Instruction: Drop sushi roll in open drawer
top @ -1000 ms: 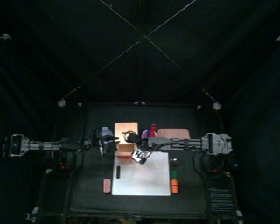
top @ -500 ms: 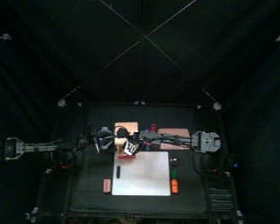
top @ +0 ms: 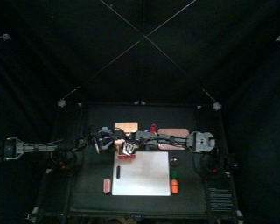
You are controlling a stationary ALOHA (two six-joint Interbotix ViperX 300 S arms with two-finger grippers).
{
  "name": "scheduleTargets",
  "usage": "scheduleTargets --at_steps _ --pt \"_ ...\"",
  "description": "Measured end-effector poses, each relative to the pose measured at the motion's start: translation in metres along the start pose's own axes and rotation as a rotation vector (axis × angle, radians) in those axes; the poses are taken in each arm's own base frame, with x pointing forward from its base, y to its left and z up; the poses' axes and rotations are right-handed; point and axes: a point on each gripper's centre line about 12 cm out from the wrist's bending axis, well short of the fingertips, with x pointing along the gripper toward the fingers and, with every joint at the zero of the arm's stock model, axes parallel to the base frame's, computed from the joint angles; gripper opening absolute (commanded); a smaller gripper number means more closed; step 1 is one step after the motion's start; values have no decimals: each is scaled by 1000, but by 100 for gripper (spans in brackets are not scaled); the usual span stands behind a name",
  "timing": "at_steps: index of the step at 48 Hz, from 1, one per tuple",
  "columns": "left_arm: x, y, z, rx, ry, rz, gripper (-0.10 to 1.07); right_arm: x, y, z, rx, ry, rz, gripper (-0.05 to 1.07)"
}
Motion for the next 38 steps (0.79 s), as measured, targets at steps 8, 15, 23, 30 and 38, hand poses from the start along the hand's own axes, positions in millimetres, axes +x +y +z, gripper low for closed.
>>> scheduleTargets --at_steps 8,15,23,30,38 --pt "0 0 0 0 0 1 69 2 1 -2 -23 10 6 72" --pt "0 0 0 0 0 1 69 1 1 -2 -22 16 12 72" --pt "0 0 0 0 0 2 69 4 3 -4 -23 34 19 72" --pt "0 0 0 0 -2 0 69 4 4 -6 -25 42 18 73" --pt "0 0 1 0 -2 1 69 4 6 -6 -27 44 20 81"
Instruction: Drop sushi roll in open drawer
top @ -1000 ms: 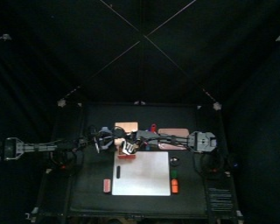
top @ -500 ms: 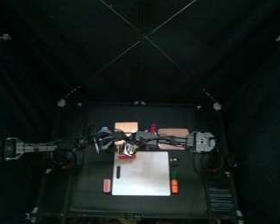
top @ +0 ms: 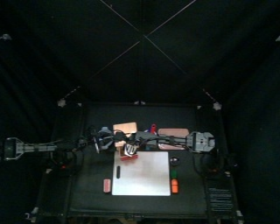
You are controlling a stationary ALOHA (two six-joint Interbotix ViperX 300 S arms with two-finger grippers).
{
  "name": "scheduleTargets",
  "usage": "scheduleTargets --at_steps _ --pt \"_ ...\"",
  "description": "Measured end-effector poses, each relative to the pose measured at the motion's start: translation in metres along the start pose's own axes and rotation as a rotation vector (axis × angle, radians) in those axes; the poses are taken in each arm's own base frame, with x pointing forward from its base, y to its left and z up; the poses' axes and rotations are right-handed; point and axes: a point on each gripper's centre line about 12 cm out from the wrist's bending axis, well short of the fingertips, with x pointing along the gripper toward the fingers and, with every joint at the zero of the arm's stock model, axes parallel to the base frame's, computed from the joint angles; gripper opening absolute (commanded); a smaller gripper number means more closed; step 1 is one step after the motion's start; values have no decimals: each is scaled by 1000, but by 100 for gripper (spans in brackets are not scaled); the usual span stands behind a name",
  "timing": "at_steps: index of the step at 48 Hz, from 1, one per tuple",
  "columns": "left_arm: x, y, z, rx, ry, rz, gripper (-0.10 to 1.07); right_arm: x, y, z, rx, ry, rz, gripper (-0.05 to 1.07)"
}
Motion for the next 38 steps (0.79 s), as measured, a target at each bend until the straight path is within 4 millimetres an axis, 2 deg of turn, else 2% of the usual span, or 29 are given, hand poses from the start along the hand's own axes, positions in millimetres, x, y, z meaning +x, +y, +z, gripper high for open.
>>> scheduleTargets --at_steps 9,26,38 --pt "0 0 -2 0 14 0 69 0 5 -2 -10 6 4 87" --pt "0 0 -3 0 21 0 69 0 8 -2 -14 10 4 87" --pt "0 0 -3 0 21 0 69 -9 8 1 -32 -41 -9 87"
